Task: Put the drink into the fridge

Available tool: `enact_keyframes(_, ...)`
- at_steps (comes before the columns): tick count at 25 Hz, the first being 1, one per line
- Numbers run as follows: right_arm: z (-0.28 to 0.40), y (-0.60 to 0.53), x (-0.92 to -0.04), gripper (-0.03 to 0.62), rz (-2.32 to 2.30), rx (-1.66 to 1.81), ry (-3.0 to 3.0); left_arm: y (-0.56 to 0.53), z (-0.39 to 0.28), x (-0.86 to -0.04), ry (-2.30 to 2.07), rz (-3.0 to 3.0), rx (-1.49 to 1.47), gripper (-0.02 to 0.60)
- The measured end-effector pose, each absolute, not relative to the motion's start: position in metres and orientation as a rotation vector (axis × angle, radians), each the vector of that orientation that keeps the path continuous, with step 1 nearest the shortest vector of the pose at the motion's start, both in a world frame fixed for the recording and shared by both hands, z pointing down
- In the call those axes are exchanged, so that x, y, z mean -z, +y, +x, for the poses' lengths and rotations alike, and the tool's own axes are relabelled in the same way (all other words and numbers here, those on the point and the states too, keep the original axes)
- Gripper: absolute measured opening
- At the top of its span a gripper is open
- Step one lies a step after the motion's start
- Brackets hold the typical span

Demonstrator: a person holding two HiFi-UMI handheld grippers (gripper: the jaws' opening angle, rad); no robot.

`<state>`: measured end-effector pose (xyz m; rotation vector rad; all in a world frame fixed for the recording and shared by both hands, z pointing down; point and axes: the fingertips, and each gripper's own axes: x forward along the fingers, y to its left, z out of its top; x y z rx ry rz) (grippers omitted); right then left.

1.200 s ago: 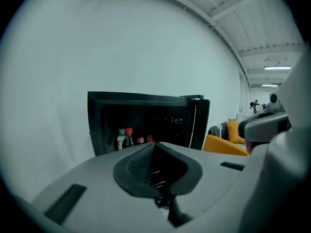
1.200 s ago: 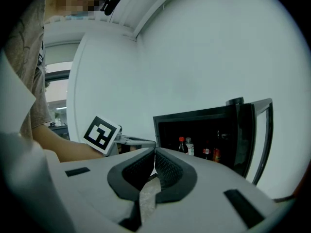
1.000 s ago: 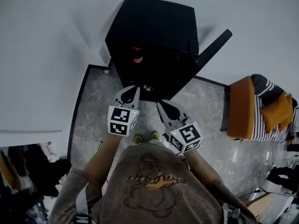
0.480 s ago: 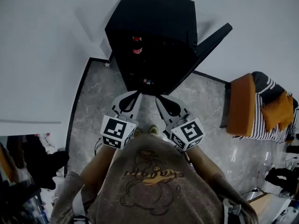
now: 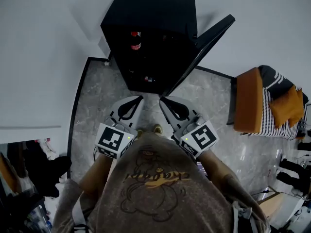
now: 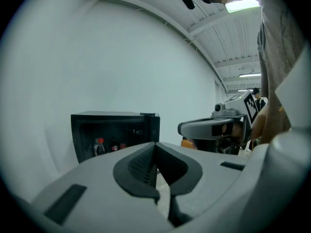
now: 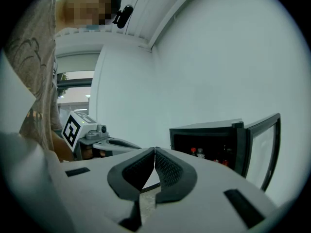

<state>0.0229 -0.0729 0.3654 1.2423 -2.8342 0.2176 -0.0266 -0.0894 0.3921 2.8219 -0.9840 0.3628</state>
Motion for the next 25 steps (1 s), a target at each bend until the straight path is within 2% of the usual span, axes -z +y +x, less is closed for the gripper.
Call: enact_keyframes(25,0.018,-0.054,-0.36,0.018,0.918,-0.157,-2.917,-0.083,-0.007,-0.405,-0.855,2.837,-0.404,0.006)
